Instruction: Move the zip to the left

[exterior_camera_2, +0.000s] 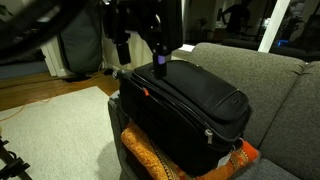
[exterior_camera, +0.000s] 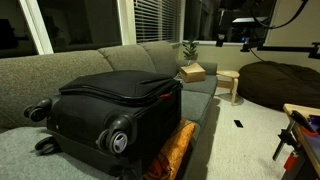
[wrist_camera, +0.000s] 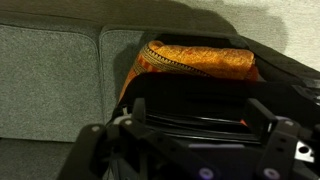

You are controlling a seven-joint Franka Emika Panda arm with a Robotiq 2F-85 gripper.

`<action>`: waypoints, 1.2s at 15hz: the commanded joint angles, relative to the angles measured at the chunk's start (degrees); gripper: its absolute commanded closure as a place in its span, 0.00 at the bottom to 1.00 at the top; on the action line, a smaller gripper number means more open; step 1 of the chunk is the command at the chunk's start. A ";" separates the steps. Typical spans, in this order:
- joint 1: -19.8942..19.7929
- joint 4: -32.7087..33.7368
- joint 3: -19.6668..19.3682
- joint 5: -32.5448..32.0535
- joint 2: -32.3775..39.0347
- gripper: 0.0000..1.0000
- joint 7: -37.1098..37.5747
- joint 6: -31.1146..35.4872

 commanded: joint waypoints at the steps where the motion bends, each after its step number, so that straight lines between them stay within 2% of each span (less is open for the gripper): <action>1: -0.24 -2.06 -1.50 3.21 0.99 0.00 -4.60 3.37; 5: -0.71 -2.96 -2.20 4.90 2.90 0.00 -6.93 5.62; 6: -0.73 -1.42 -1.12 3.92 2.73 0.00 -4.94 3.13; 12: -0.66 -0.97 -0.50 3.73 4.22 0.00 -4.30 3.27; 18: 1.02 1.19 -0.06 9.50 10.93 0.00 -9.36 3.90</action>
